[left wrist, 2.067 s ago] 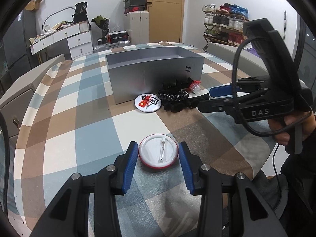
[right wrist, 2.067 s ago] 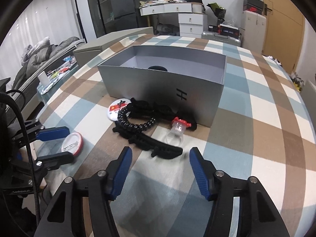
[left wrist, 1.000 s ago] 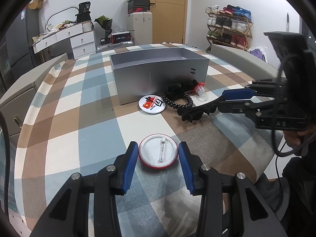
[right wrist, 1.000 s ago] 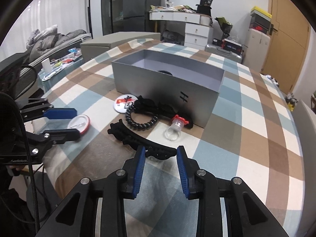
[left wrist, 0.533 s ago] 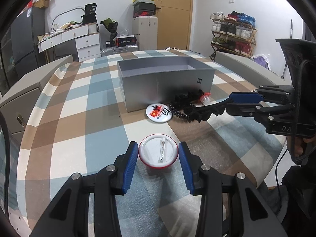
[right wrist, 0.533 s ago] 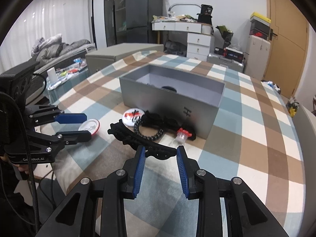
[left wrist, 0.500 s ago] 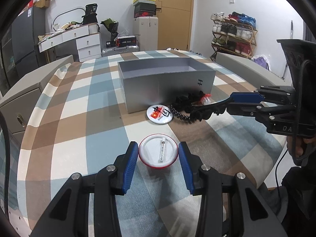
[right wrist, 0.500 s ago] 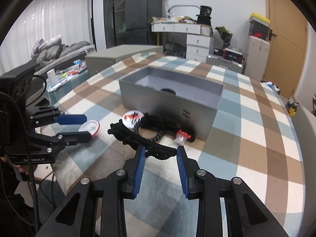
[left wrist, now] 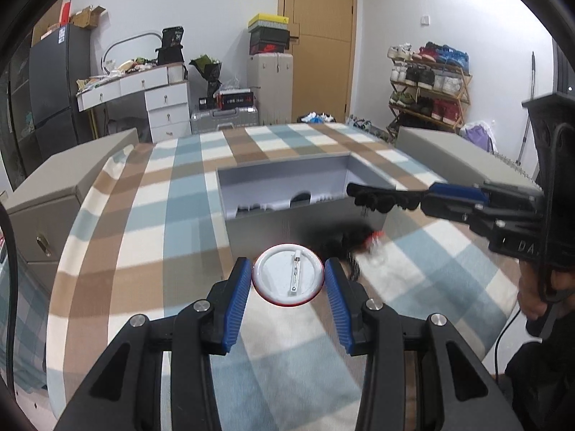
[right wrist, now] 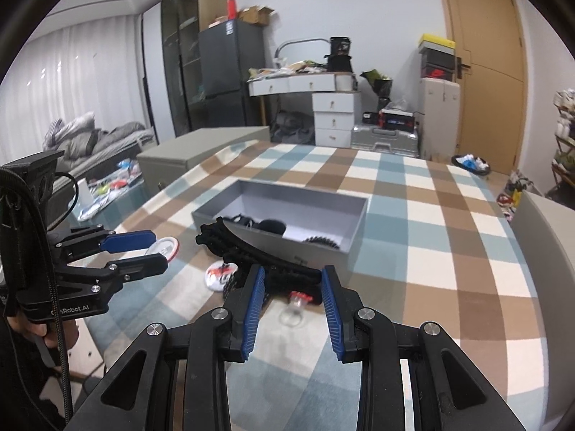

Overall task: Organize jewelry
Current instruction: 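Carry the badge and claw clip over the grey box with both tools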

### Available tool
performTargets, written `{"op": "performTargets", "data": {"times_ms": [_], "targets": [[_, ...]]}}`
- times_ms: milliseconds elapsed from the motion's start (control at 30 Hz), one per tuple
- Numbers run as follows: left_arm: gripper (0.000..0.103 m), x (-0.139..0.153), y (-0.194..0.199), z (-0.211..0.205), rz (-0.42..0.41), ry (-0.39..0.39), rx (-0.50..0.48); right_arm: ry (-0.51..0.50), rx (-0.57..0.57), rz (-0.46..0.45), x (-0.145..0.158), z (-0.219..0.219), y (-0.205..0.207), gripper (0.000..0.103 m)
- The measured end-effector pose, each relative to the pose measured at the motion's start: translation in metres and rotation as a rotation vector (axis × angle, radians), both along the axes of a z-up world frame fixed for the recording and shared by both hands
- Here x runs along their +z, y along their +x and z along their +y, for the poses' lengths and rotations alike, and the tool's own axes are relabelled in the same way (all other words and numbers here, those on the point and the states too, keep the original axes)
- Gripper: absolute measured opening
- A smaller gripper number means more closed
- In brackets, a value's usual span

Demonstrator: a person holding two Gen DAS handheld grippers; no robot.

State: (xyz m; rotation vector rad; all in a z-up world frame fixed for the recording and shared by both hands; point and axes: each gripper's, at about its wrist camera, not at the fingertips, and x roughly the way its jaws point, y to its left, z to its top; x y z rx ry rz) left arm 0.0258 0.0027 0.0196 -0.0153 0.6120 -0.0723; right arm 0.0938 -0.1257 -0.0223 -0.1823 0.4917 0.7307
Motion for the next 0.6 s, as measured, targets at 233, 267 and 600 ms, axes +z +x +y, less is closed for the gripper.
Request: {"op": "performTargets", "data": {"times_ms": [233,267,600], "targets": [[0.037,0.015,0.013,0.003,-0.047,-0.017,0.010,0.054,-0.047,0.030,0.007,-0.002,0.017,0.031],[0.037,0.017,0.014,0.003,-0.052,-0.018,0.013,0.058,-0.051,0.035,0.008,-0.003,0.020,0.031],[0.037,0.018,0.043,0.008,-0.065,-0.015,0.044,0.081,-0.091,0.064,0.009,0.005,0.038,0.031]]}}
